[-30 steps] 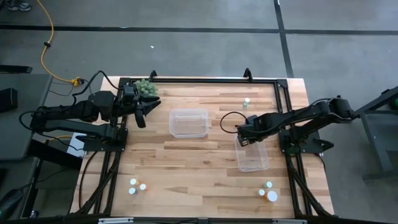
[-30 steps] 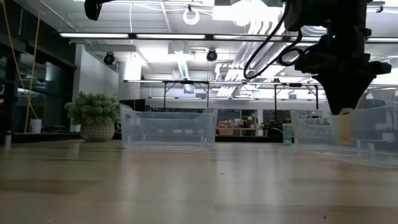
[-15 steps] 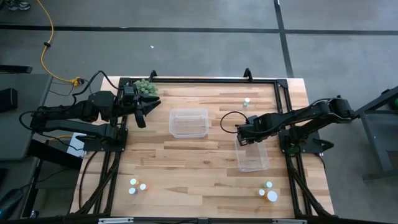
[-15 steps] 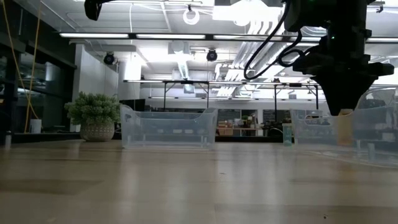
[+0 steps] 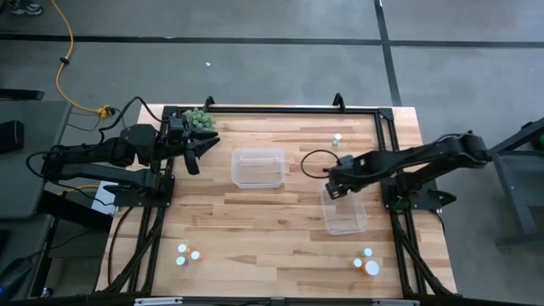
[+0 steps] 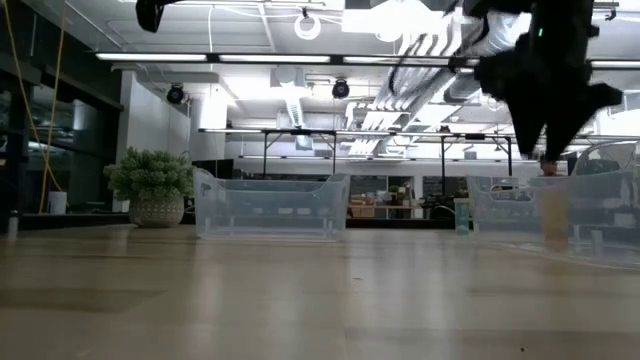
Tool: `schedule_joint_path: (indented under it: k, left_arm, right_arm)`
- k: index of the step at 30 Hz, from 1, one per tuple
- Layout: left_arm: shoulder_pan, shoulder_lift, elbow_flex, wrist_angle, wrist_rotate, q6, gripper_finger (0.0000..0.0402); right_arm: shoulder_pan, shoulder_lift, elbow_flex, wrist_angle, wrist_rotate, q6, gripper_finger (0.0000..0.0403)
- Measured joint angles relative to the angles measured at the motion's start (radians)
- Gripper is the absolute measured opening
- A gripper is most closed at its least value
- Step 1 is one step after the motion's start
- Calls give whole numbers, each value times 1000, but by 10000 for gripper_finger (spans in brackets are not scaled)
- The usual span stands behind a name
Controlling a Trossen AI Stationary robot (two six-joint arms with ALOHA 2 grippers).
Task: Pick and place medicine bottles into bin by pill shape (circle, oval)
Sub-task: Put the left blue capsule bottle into the top transparent bin
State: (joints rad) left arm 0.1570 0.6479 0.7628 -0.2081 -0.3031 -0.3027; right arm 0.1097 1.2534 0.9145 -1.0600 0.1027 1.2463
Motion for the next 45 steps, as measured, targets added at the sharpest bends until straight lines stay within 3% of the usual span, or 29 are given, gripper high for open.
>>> schedule_joint_path:
  k: [7,10,13,22,26,32,37,42,45]
  left_arm:
    - [0,0,0,53,0,73,90]
    - [0,0,0,79,0,103,90]
    - [0,0,0,102,0,115,90]
    - [0,0,0,103,3,55,90]
    - [0,0,0,102,4,19,90]
    - [0,0,0,101,4,18,90]
    - [0,0,0,100,5,53,90]
    - [0,17,0,99,14,116,90]
    - [0,29,0,100,40,161,90]
  right_arm:
    - [-9,-197,116,58,137,-219,206]
    - [-39,-260,132,198,211,-331,206]
    - [-87,-281,132,356,220,-487,206]
    - [-245,-180,132,733,10,-890,206]
    - [-275,-112,115,886,-92,-960,206]
    - [-300,-87,-20,1181,-217,-946,206]
    - [-298,-144,-56,1231,-233,-966,206]
    - [-293,-195,-56,1221,-227,-1127,206]
    - [-293,-208,-56,1218,-224,-1105,206]
